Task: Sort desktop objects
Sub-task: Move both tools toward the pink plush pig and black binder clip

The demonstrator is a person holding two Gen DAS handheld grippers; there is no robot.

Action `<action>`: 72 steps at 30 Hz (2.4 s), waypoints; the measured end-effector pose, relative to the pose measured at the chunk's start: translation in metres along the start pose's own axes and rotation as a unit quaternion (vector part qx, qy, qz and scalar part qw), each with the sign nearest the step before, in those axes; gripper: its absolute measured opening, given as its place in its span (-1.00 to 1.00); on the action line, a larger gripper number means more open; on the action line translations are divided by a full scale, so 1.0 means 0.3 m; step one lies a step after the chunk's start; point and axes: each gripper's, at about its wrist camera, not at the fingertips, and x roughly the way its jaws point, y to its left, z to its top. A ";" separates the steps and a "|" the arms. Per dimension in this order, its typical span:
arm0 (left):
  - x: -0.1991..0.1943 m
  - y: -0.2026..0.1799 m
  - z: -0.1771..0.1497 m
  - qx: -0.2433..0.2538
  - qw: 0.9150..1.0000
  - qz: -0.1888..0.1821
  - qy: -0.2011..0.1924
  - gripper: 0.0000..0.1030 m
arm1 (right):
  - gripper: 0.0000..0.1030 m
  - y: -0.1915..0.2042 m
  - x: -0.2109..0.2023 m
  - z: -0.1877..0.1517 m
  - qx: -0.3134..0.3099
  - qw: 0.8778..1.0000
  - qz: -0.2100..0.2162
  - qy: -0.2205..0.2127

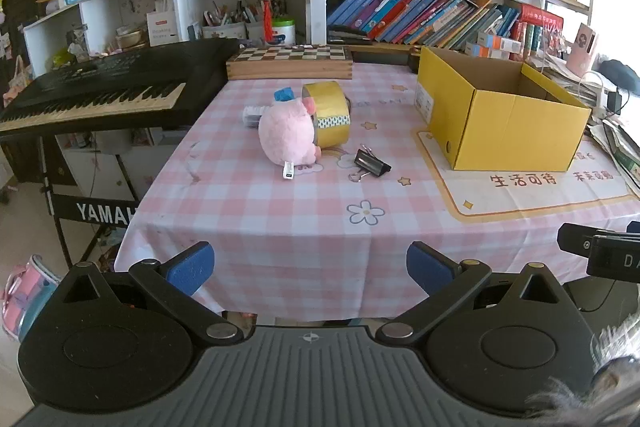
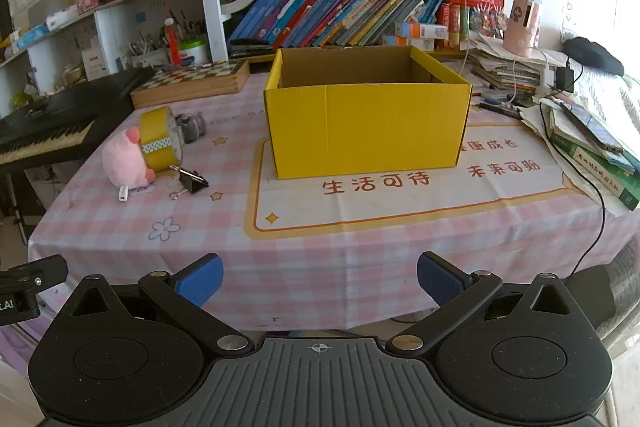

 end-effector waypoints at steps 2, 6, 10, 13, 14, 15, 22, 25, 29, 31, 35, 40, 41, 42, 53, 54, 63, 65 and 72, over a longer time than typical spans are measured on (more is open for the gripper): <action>0.000 0.002 0.000 0.000 1.000 -0.003 0.001 1.00 | 1.00 0.003 0.000 -0.001 -0.001 1.000 0.000 0.000; -0.002 0.005 0.000 0.001 1.000 -0.007 0.000 1.00 | 1.00 0.011 0.001 0.001 -0.005 1.000 -0.001 0.001; -0.002 0.007 0.002 0.002 1.000 -0.012 0.000 1.00 | 1.00 0.011 0.001 0.003 -0.004 1.000 -0.002 0.001; -0.003 0.010 0.003 -0.001 1.000 -0.018 -0.001 1.00 | 1.00 0.011 -0.003 0.004 -0.002 1.000 -0.004 0.000; -0.004 0.011 0.003 -0.001 1.000 -0.020 -0.001 1.00 | 1.00 0.011 -0.003 0.003 -0.001 1.000 -0.004 0.000; -0.005 0.011 0.003 -0.002 1.000 -0.020 -0.002 1.00 | 1.00 0.010 -0.003 0.005 -0.001 1.000 -0.004 0.000; -0.008 0.005 0.003 0.002 1.000 -0.018 -0.003 1.00 | 1.00 0.009 -0.007 0.001 -0.006 1.000 0.000 0.001; -0.011 0.004 0.000 0.002 1.000 -0.013 0.000 1.00 | 1.00 0.011 -0.009 -0.001 -0.006 1.000 0.001 0.003; -0.016 0.010 -0.005 -0.003 1.000 -0.009 0.001 1.00 | 1.00 0.010 -0.012 -0.005 -0.005 1.000 0.005 0.004; -0.019 0.011 -0.008 -0.004 1.000 -0.007 0.000 1.00 | 1.00 0.012 -0.012 -0.005 -0.006 1.000 0.007 0.006; -0.030 0.013 -0.012 0.001 1.000 -0.005 -0.004 1.00 | 1.00 0.023 -0.011 -0.006 -0.009 1.000 0.013 0.008; -0.043 0.006 -0.016 0.013 1.000 -0.004 -0.012 1.00 | 1.00 0.040 -0.014 -0.007 -0.016 1.000 0.022 0.007; -0.046 0.005 -0.016 0.016 1.000 -0.002 -0.015 1.00 | 1.00 0.044 -0.015 -0.007 -0.018 1.000 0.023 0.007; -0.048 0.004 -0.015 0.019 1.000 -0.001 -0.016 1.00 | 1.00 0.047 -0.016 -0.006 -0.020 0.999 0.024 0.006; -0.046 0.034 -0.010 0.011 1.000 -0.007 -0.019 1.00 | 1.00 0.079 -0.012 0.004 -0.032 0.999 0.038 0.007; -0.042 0.039 -0.010 0.008 1.000 -0.008 -0.016 1.00 | 1.00 0.083 -0.012 0.004 -0.034 0.999 0.039 0.007; -0.020 0.048 -0.008 0.017 1.000 -0.003 -0.006 1.00 | 1.00 0.117 0.001 0.015 -0.047 0.998 0.048 0.006; -0.018 0.053 -0.005 0.018 1.000 -0.002 -0.008 1.00 | 1.00 0.128 0.004 0.019 -0.052 0.997 0.050 0.005; -0.003 0.071 0.011 0.009 1.000 -0.002 -0.007 1.00 | 1.00 0.164 0.008 0.038 -0.074 0.996 0.058 0.000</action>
